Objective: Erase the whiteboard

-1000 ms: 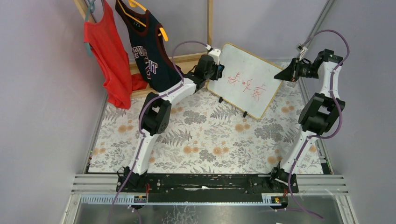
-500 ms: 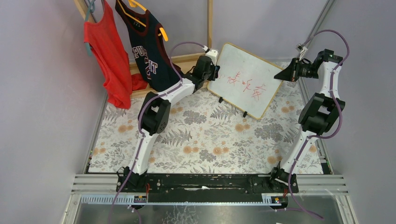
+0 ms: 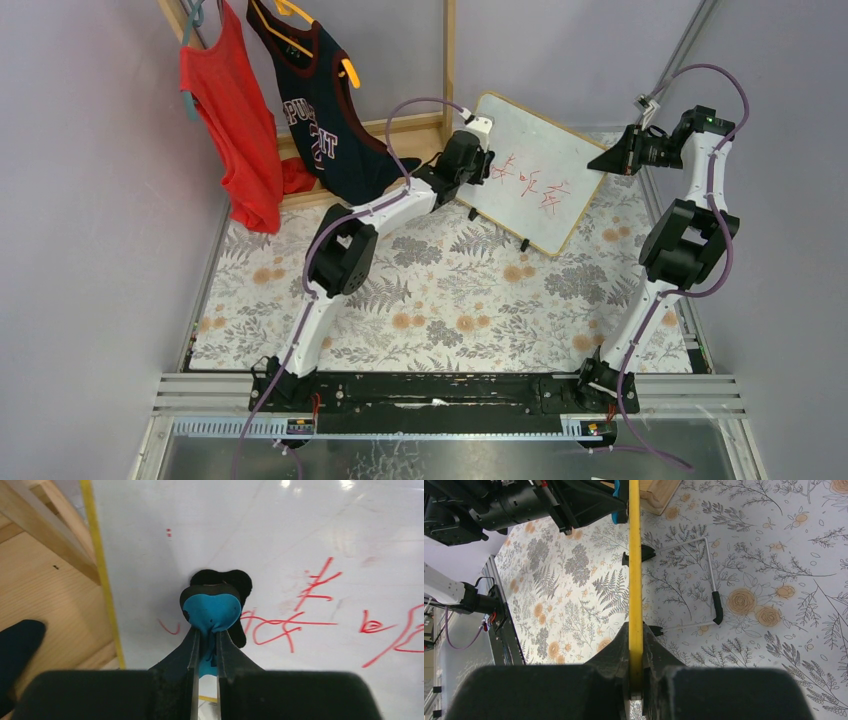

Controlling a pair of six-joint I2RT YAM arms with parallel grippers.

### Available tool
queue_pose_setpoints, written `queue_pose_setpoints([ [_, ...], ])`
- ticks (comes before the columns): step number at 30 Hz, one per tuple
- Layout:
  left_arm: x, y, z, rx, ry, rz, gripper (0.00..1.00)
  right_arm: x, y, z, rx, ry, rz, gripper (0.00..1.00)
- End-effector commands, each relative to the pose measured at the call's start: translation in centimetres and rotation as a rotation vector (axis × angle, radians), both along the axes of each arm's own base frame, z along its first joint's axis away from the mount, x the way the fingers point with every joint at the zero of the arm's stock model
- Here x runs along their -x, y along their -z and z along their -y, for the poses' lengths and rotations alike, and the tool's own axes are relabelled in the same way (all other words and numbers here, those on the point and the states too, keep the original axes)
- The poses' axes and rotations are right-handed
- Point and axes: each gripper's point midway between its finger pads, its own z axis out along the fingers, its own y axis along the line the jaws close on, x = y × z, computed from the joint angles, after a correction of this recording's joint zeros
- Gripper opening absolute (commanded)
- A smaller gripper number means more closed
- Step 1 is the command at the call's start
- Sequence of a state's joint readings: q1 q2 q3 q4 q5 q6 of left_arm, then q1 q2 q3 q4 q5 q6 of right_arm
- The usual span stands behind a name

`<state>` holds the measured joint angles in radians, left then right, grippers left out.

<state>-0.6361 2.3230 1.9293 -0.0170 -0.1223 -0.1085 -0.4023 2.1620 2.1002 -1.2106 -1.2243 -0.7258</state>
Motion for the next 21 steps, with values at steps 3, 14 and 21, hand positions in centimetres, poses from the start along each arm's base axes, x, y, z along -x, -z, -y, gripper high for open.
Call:
queue_pose_setpoints([
  [3, 2.6, -0.8, 4.9, 0.072, 0.106, -0.016, 0.0, 0.6, -0.3, -1.4, 0.098, -0.062, 0.062, 0.0],
  [14, -0.6, 0.6, -2.2, -0.001, -0.015, -0.045, 0.0, 0.5, -0.2, -1.3, 0.097, -0.062, 0.064, 0.0],
  [21, -2.4, 2.4, -7.4, -0.027, -0.099, -0.084, 0.0, 0.5, 0.1, -1.3, 0.097, -0.064, 0.06, 0.0],
])
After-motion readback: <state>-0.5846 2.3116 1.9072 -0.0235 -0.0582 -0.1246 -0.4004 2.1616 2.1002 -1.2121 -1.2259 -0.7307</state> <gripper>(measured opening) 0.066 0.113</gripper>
